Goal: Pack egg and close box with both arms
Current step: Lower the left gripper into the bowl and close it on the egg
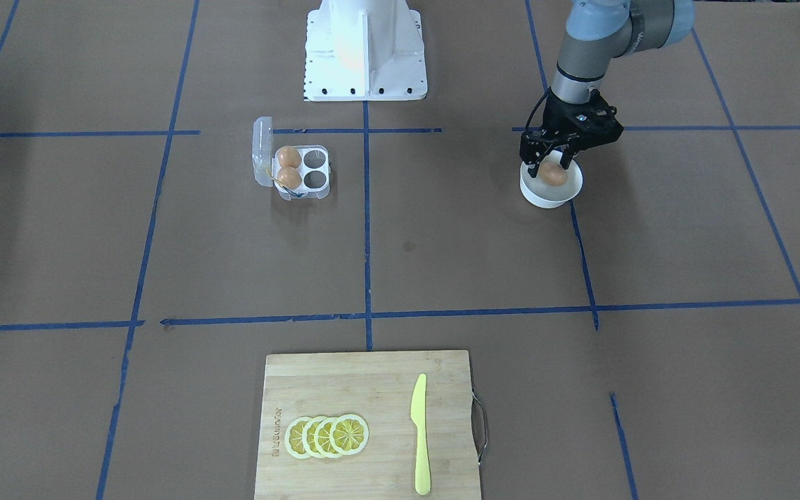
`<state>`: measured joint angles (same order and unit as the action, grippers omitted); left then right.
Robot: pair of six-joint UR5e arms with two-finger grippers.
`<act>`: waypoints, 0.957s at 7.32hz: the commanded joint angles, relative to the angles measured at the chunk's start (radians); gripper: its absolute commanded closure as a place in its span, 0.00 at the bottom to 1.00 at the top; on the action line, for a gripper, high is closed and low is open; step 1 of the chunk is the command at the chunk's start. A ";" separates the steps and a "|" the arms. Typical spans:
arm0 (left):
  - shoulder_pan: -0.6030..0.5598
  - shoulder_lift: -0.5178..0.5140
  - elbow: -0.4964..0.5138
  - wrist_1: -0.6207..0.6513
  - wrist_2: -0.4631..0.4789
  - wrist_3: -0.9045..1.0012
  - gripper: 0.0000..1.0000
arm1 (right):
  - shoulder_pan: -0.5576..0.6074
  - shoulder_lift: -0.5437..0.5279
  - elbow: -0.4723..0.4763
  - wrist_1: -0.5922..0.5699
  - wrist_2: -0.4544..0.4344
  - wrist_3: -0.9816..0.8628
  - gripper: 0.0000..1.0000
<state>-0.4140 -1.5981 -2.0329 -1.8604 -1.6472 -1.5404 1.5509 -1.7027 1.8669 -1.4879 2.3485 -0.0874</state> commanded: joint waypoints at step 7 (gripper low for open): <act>0.004 -0.012 0.032 0.000 0.001 0.081 0.26 | 0.000 -0.003 0.000 0.001 0.000 0.000 0.00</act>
<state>-0.4099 -1.6057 -2.0086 -1.8602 -1.6465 -1.4728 1.5509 -1.7055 1.8667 -1.4876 2.3485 -0.0874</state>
